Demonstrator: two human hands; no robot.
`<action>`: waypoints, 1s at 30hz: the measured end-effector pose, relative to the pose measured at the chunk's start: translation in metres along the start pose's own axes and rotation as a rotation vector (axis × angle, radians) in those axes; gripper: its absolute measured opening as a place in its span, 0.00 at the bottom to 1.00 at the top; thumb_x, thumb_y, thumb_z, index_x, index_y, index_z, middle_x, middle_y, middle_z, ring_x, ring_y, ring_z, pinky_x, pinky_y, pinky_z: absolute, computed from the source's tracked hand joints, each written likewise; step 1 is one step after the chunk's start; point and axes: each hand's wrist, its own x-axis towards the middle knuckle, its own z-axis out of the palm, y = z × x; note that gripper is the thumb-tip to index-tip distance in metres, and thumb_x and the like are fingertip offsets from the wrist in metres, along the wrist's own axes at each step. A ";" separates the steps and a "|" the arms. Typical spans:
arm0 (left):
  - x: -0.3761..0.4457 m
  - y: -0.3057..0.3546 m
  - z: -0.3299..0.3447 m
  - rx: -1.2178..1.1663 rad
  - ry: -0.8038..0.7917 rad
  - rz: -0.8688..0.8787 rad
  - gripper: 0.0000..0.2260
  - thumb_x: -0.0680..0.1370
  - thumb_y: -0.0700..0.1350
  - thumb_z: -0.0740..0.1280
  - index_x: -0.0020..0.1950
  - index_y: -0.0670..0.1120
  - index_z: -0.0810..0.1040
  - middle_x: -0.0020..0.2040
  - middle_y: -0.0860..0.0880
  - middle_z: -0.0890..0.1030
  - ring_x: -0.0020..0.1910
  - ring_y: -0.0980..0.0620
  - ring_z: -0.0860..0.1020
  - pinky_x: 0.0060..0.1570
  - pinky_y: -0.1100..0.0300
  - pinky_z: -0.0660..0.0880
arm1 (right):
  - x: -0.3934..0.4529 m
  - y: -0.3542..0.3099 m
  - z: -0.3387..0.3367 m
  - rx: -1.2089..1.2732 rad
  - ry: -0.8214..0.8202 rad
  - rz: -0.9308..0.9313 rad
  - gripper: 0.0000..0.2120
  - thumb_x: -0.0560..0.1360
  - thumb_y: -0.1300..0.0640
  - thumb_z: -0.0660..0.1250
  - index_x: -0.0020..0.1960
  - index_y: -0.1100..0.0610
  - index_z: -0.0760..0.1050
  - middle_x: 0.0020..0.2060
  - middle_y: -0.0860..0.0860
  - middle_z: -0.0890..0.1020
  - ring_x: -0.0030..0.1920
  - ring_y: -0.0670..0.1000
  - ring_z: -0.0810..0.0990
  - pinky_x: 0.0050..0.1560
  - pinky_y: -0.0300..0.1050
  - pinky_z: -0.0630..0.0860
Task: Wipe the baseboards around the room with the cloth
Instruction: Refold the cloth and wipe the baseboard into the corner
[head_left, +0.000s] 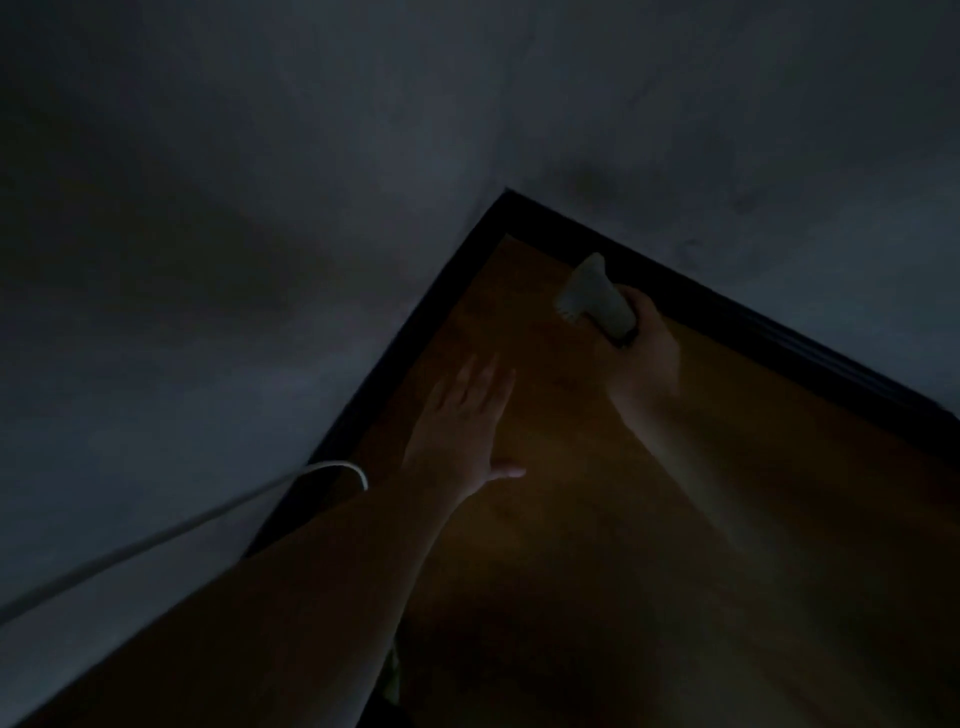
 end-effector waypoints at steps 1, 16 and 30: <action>0.008 -0.001 0.009 -0.031 -0.049 0.011 0.57 0.69 0.71 0.68 0.79 0.50 0.33 0.80 0.47 0.34 0.79 0.44 0.36 0.76 0.46 0.41 | 0.009 0.004 0.009 -0.007 -0.004 -0.017 0.25 0.74 0.47 0.72 0.69 0.48 0.71 0.60 0.46 0.78 0.57 0.44 0.78 0.54 0.40 0.76; 0.038 -0.005 0.093 0.007 -0.045 0.011 0.60 0.67 0.72 0.68 0.78 0.48 0.31 0.77 0.48 0.27 0.77 0.49 0.30 0.75 0.41 0.41 | 0.131 0.019 0.135 -0.102 0.023 -0.023 0.20 0.77 0.52 0.68 0.68 0.57 0.74 0.60 0.58 0.80 0.59 0.57 0.78 0.54 0.45 0.74; 0.038 0.004 0.077 -0.006 -0.156 -0.081 0.63 0.65 0.69 0.73 0.78 0.47 0.30 0.78 0.48 0.29 0.78 0.47 0.35 0.76 0.41 0.50 | 0.116 0.043 0.093 -0.046 0.186 0.189 0.22 0.77 0.54 0.69 0.66 0.61 0.69 0.64 0.58 0.72 0.61 0.57 0.75 0.59 0.48 0.73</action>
